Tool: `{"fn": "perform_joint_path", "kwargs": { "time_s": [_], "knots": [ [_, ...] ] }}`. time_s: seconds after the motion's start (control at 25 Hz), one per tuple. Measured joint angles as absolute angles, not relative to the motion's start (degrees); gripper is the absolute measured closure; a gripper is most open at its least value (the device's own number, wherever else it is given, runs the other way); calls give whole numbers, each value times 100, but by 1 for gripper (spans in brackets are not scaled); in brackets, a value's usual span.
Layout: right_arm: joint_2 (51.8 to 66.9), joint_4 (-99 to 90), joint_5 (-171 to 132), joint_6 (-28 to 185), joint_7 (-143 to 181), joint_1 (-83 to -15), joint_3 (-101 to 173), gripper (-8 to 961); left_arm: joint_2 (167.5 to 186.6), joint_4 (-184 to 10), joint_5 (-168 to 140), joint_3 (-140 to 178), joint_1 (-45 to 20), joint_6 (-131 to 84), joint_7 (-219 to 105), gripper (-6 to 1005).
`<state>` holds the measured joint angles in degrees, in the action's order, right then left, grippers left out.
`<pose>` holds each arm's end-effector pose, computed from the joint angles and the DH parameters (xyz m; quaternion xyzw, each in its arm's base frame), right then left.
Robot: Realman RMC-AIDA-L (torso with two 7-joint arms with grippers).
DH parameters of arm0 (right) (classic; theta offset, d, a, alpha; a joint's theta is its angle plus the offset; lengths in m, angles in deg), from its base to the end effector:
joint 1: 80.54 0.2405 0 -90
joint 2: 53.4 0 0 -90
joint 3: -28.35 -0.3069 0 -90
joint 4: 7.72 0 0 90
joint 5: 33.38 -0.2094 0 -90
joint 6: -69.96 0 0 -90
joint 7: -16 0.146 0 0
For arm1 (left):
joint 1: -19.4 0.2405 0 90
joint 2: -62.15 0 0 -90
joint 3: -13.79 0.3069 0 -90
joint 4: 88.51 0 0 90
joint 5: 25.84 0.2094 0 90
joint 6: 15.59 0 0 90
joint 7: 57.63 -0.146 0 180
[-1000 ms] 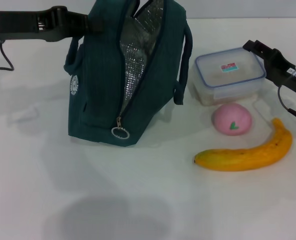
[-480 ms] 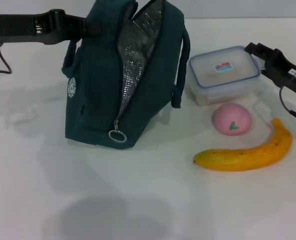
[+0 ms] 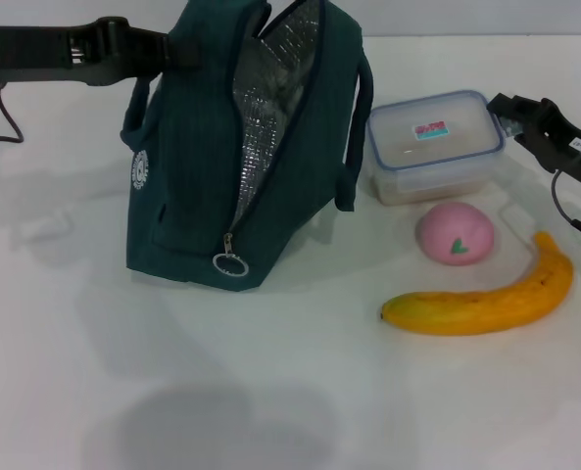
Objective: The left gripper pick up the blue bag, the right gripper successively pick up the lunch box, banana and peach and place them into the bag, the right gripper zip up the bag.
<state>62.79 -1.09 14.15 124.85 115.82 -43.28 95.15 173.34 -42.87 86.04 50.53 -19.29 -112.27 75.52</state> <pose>0.3235 0.4213 -0.0518 -0.5976 0.6285 0.4401 0.2327 -0.2445 0.4104 0.0665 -0.8243 -0.4884 -0.2842 0.0361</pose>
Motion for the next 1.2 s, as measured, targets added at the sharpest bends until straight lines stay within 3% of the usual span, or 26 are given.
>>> {"fn": "perform_joint_path", "kwargs": {
  "time_s": [0.12, 0.76, 1.2],
  "knots": [
    [6279, -97, 1413, 12517, 11571, -4336, 9512, 770, 17333, -4289, 8604, 5053, -1930, -11227, 7553, 966],
    [6279, -4, 1017, 13260, 11224, -4649, 9462, 849, 17346, -4290, 8625, 5061, -1938, -11227, 7556, 966],
    [6221, -4, 244, 14358, 11068, -5116, 9452, 856, 17341, -4439, 8631, 5047, -1892, -11210, 7555, 965]
  ]
}}
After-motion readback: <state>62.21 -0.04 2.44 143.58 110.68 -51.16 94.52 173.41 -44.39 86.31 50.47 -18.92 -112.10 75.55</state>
